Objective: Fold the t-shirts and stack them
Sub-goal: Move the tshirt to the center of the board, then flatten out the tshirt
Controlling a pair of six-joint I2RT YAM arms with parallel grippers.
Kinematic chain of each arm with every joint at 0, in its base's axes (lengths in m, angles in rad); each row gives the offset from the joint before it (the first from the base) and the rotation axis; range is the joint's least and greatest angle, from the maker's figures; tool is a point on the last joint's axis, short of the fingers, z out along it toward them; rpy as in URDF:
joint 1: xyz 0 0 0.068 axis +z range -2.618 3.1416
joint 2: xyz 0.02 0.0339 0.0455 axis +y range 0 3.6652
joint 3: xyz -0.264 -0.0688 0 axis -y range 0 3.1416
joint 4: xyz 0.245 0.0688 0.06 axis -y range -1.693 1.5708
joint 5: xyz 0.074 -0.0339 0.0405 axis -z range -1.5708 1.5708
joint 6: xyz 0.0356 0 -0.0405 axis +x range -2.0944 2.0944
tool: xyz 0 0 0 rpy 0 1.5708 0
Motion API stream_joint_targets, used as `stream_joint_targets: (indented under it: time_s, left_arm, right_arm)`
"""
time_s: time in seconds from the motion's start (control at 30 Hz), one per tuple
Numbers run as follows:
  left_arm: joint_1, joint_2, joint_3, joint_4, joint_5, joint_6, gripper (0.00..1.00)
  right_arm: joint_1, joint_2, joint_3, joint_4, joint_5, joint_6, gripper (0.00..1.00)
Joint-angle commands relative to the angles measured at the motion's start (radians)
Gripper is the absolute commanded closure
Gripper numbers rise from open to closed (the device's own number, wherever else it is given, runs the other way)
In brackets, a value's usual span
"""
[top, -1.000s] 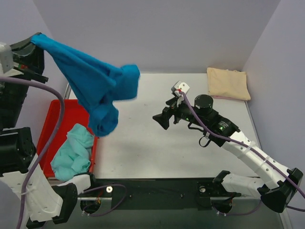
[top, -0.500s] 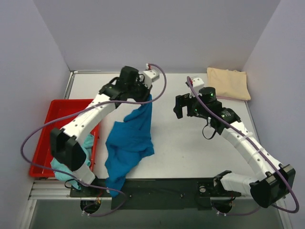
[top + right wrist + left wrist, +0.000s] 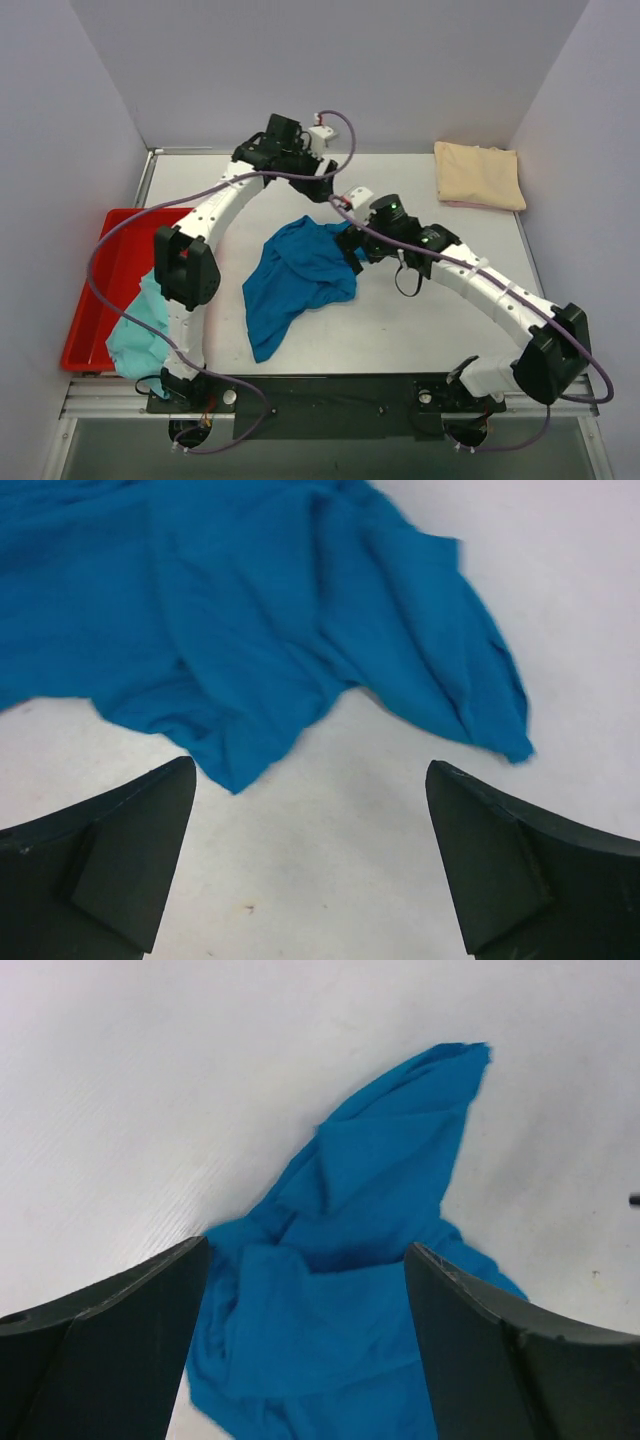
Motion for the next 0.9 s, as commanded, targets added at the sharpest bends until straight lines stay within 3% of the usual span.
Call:
stream_joint_targets:
  time_s: [0.0,0.13,0.3,0.43,0.57,0.7,0.87]
  left_arm:
    - [0.214,-0.162,-0.106,-0.004,0.019,-0.076,0.1]
    - [0.328,-0.355,-0.399,0.049,-0.03,-0.042,0.09]
    - [0.343,-0.48,-0.753,0.042,-0.112,0.077,0.09]
    - [0.275,-0.464,-0.89,0.042,-0.191,0.118,0.1]
    - [0.201,-0.394,-0.929,0.076,-0.325,0.147,0.1]
    - [0.236,-0.319,-0.92,0.102,-0.398,0.145,0.19]
    - [0.221,-0.256,-0.935,0.08,-0.373,0.174,0.23]
  right_arm:
    - [0.084,0.127,0.063,0.081,-0.115,-0.088,0.07]
    - [0.076,0.348,0.236,0.067,-0.098,-0.018,0.14]
    - [0.061,0.603,0.487,-0.034,-0.035,0.004,0.18]
    - [0.046,0.707,0.552,-0.072,0.008,0.009,0.18]
    - [0.024,0.74,0.532,-0.075,-0.015,0.005,0.19]
    - [0.003,0.753,0.514,-0.074,-0.056,0.015,0.32]
    - [-0.025,0.749,0.486,-0.071,-0.113,0.027,0.63]
